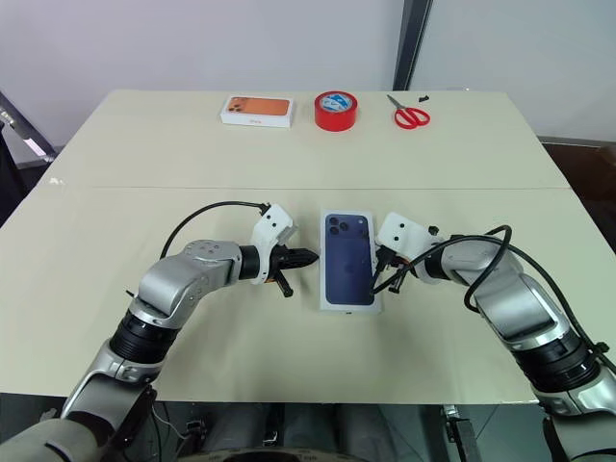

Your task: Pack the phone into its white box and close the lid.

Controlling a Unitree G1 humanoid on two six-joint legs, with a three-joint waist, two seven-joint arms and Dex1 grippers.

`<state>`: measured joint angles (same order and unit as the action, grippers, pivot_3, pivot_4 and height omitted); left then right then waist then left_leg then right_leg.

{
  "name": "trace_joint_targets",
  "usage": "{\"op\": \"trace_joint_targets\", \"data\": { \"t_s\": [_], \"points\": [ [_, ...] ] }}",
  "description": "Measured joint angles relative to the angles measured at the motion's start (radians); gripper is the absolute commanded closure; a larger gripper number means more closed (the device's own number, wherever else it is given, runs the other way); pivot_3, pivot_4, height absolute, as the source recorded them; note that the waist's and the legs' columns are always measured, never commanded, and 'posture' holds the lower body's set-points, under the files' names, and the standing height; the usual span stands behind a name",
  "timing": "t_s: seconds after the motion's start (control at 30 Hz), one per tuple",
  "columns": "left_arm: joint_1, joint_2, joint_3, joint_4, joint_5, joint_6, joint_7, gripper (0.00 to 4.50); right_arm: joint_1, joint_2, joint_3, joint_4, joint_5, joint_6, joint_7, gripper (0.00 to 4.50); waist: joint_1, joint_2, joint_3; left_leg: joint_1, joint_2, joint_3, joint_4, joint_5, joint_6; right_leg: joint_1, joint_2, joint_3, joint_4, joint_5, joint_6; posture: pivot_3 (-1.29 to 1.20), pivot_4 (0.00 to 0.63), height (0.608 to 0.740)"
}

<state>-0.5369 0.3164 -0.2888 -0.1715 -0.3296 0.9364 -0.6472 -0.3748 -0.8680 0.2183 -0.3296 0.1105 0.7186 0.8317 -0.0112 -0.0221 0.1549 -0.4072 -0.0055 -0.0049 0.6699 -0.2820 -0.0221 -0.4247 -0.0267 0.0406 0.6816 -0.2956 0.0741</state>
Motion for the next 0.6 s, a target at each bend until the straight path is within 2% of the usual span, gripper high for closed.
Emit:
{"op": "trace_joint_targets", "data": {
  "t_s": [0.17,0.37,0.47,0.6],
  "points": [
    [0.0,0.01,0.018,0.016,0.001,-0.001,0.012,4.5,0.0,-0.031,-0.015,0.0,0.0,-0.026,0.022,4.47,-0.001,0.0,0.0,0.0,0.0,0.0,0.0,0.0,0.0,0.0,0.0,0.0,0.0,0.0,0.0,0.0,0.15,0.733],
    [-0.007,0.007,0.117,0.028,-0.026,-0.008,0.02,4.5,0.039,-0.079,-0.13,-0.019,0.06,-0.07,0.095,4.47,0.001,0.0,0.0,0.0,0.0,0.0,0.0,0.0,0.0,0.0,0.0,0.0,0.0,0.0,0.0,0.0,0.15,0.733],
    [-0.059,-0.022,0.114,0.042,-0.031,-0.03,0.017,4.5,0.065,-0.079,-0.151,-0.045,0.104,-0.067,0.129,4.47,0.001,0.0,0.0,0.0,0.0,0.0,0.0,0.0,0.0,0.0,0.0,0.0,0.0,0.0,0.0,0.0,0.15,0.733],
    [-0.166,-0.082,0.075,0.152,0.004,-0.098,0.02,4.5,0.083,-0.072,-0.153,-0.11,0.159,-0.03,0.15,4.47,0.002,0.0,0.0,0.0,0.0,0.0,0.0,0.0,0.0,0.0,0.0,0.0,0.0,0.0,0.0,0.0,0.15,0.733]
  ]
}}
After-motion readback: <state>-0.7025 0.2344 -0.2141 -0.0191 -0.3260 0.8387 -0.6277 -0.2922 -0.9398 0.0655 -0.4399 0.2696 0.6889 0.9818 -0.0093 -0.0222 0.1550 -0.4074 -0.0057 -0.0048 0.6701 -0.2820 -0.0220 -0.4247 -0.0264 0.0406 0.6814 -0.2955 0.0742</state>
